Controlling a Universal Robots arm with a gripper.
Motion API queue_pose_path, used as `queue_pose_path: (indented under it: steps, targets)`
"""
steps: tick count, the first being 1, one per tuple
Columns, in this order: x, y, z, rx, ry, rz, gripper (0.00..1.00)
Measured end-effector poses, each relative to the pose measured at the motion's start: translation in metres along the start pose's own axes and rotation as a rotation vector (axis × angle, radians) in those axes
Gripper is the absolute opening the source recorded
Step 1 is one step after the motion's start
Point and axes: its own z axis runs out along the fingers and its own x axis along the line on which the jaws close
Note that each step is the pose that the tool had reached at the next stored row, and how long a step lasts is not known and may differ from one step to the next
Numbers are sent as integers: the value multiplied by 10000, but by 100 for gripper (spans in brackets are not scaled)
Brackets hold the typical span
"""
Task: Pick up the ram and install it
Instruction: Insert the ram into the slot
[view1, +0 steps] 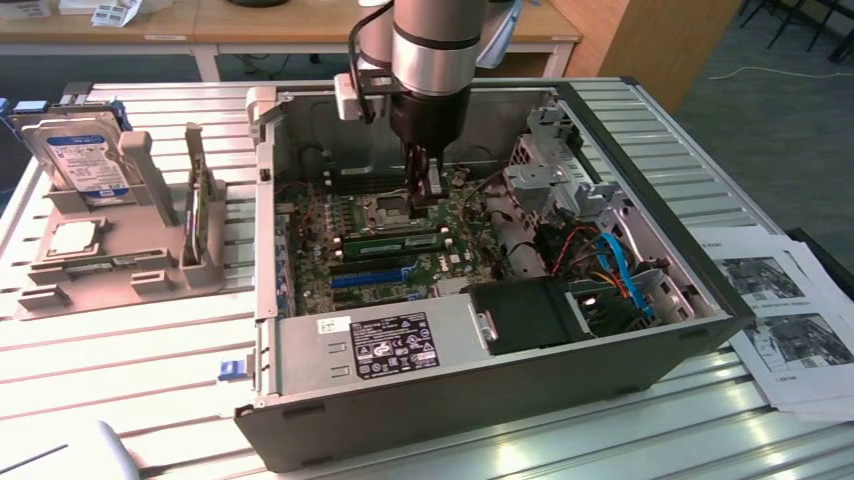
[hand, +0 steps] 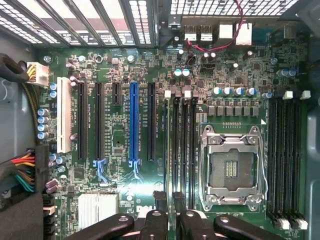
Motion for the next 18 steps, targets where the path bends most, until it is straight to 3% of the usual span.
queue_pose_path:
  steps: [18]
  targets:
    - [2, -5, -239, -7, 0, -1, 18]
